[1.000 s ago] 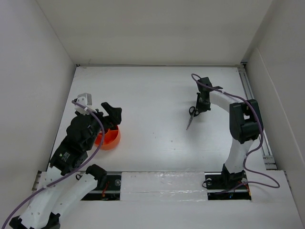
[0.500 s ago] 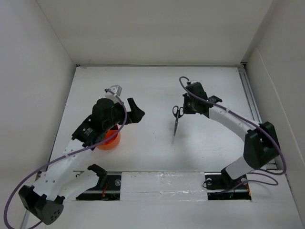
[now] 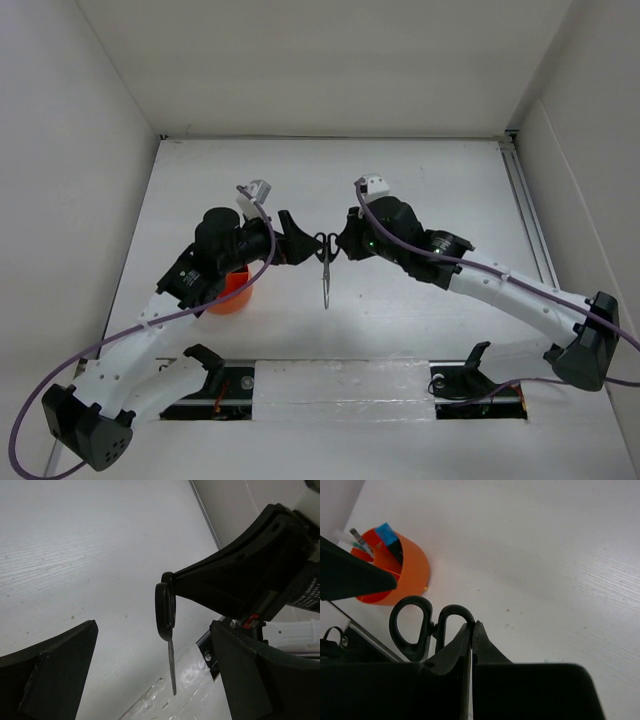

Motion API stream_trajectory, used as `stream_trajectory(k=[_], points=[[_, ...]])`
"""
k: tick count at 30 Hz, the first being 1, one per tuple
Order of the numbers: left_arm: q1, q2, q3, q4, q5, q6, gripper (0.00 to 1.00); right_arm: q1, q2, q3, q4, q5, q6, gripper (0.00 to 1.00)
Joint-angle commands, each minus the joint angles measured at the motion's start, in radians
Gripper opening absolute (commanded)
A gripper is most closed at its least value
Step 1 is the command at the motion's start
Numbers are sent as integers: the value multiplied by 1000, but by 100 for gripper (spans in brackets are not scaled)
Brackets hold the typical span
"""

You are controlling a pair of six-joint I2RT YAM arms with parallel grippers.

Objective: Sort the stationery into containers
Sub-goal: Pick up the scissors from the center of the board, then place the scissors in the storage box.

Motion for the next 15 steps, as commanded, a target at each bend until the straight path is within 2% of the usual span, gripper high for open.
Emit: stream_trajectory(k=[1,4,8,15], points=[[-2,-15,-22,70,65,-10,88,32,-28,66,93,45,43,0],[-2,-15,-33,89,83,-20,82,46,-5,99,102,45,52,0],[-2,-15,-33,100,93,-20,64,64,22,155,102,36,61,0],[-2,-24,-33,100,83,-20,52,124,70,208,102,27,61,0]])
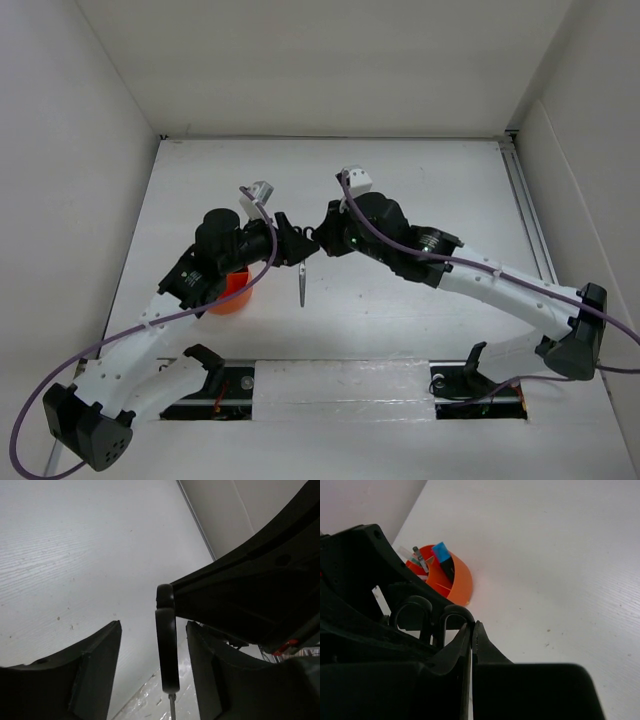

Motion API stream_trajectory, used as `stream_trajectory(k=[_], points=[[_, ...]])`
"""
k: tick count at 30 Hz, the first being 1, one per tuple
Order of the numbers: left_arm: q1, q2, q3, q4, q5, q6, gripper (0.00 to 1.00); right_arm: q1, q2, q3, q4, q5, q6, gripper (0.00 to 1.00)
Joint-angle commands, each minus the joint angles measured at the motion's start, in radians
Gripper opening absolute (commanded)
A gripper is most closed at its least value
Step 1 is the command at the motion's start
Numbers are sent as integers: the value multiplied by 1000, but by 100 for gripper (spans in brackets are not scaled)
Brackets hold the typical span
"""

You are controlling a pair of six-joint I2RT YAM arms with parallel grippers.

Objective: Sort the stationery into containers
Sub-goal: Place the scissors in the storage box.

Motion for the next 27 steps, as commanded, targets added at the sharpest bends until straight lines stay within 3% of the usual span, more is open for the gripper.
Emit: stream_trajectory(k=[1,6,8,9,10,11,12,13,16,17,18,20,25,27], points=[[-2,-24,-4,50,17,2,48,35,12,74,60,5,14,0],[-2,-24,14,2,-57,12,5,45,21,83,49,23,14,0],[-2,-24,25,-18,-118,22,0,45,21,83,49,24,14,2],[-2,-24,25,-27,-143,22,0,45,21,83,49,39,14,12],[-2,-24,37,-50,-204,32,0,45,9,72,49,48,14,32],[-2,-24,37,-64,-242,32,0,45,0,63,49,82,14,74],[-2,-24,37,-73,-284,41,0,45,-11,43,35,103,14,94],[-2,-33,37,-97,-334,41,0,45,-38,29,35,126,14,100],[-2,-56,25,-165,-651,6,0,45,-95,-33,17,172,14,100],[-2,-70,25,-188,-652,6,0,45,-106,-50,17,172,5,100],[-2,-70,25,-211,-755,-5,0,45,-117,-64,17,172,5,100],[-2,-81,50,-237,-795,39,0,45,-147,-106,5,182,5,100],[-2,-42,166,-309,-764,385,0,45,-213,-191,40,157,-4,100],[-2,-30,177,-309,-782,459,0,45,-233,-231,66,137,-15,100]])
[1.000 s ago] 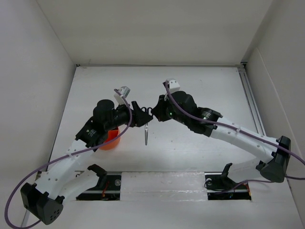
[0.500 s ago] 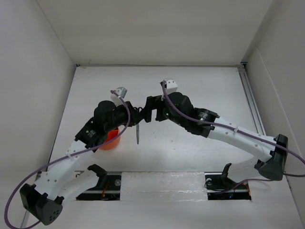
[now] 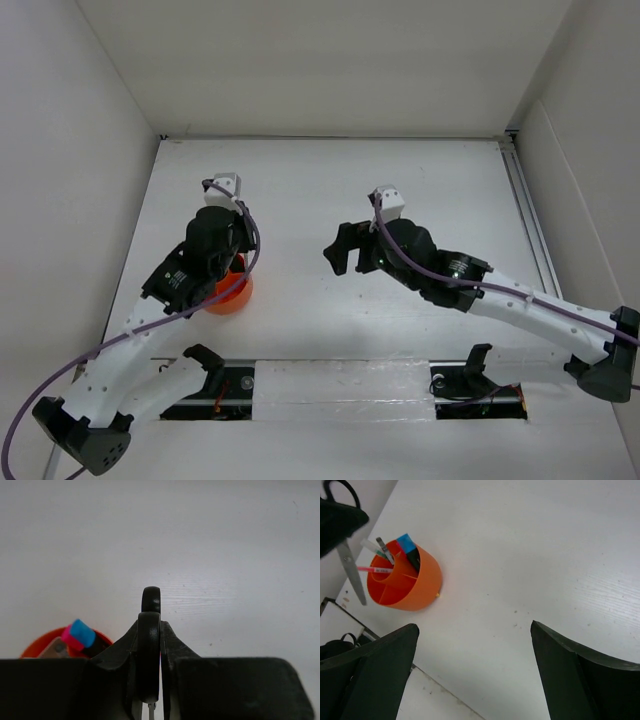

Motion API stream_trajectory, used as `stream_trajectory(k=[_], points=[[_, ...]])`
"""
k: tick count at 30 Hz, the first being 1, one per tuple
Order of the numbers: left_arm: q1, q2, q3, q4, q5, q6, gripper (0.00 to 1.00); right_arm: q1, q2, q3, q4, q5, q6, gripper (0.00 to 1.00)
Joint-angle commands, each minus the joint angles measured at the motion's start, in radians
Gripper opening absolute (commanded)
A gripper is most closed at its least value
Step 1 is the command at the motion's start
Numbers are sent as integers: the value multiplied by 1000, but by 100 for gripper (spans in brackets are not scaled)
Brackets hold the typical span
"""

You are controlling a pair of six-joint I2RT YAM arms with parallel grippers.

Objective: Sort the stationery into containers
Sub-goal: Place the scissors in the storage box.

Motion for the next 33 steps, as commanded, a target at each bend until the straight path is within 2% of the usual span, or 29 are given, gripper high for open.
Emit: stream_trajectory(k=[1,2,4,7,16,19,24,27,33], points=[[1,1,50,-15,-63,239,0,4,-49,-40,74,-12,-19,100],[1,-8,36,3,-52,324,0,4,-49,-49,83,-38,-19,100],[1,-42,-14,44,-43,373,0,4,-58,-63,96,-48,-28,100],[40,-98,-82,83,87,487,0,4,-58,-73,96,-71,-37,100],[41,-178,-218,153,173,578,0,4,-92,-128,145,-121,-66,100],[41,-178,-252,181,225,578,0,4,-92,-128,154,-131,-66,100],[41,-168,-304,216,225,578,0,4,-113,-137,163,-150,-66,100],[41,-157,-329,255,176,578,0,4,-136,-146,163,-160,-66,100],[41,-201,-435,373,165,557,0,4,-193,-166,163,-169,-66,100]])
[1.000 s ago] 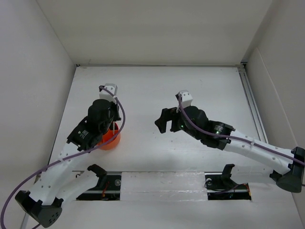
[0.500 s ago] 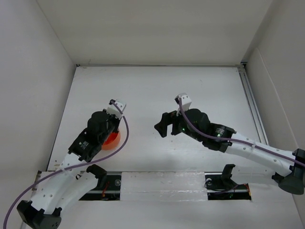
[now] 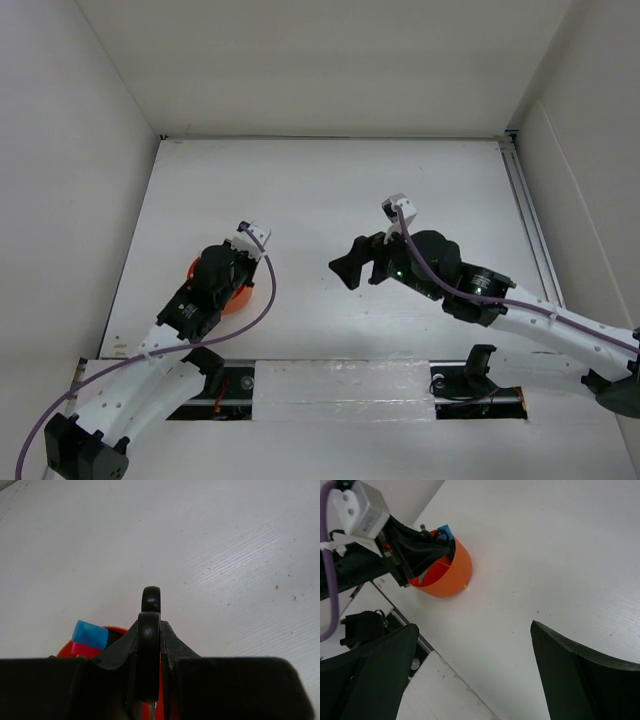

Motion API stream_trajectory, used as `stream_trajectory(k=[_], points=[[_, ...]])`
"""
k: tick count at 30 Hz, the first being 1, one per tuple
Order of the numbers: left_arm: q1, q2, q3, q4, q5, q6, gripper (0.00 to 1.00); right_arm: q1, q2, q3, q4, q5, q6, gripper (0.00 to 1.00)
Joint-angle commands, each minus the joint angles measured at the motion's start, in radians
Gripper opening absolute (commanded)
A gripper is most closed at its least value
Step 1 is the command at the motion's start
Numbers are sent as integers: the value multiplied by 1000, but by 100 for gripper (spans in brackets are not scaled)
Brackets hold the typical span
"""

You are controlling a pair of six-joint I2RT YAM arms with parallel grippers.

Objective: Sort the stationery into containers
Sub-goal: Place the scissors in the storage box.

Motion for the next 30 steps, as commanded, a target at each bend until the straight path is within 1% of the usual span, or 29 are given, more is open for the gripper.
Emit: stream_trajectory(k=[1,3,5,9,10,11,13,15,22,30], points=[[3,-35,-35,115,-25,-4,0,4,-41,-13,55,-20,-11,100],[12,-35,-44,115,-63,-15,0,4,-52,-13,55,-20,-11,100],[12,-1,-45,124,-85,-15,0,4,-62,-22,55,-20,-11,100],[12,13,-54,137,-162,-65,1,4,-82,-22,55,-20,-11,100],[12,13,-54,137,-200,-65,2,4,-82,-22,55,-20,-11,100],[12,13,-54,146,-215,-76,5,4,-82,-22,55,-20,-11,100],[12,-10,-65,146,-238,-76,9,4,-82,-22,55,-20,-11,100],[12,-22,-74,146,-249,-87,11,4,-82,-22,55,-11,-11,100],[12,-32,-74,146,-249,-87,11,4,-82,-2,33,23,-11,100],[12,-32,-74,146,-277,-87,19,4,-82,7,3,57,-11,100]])
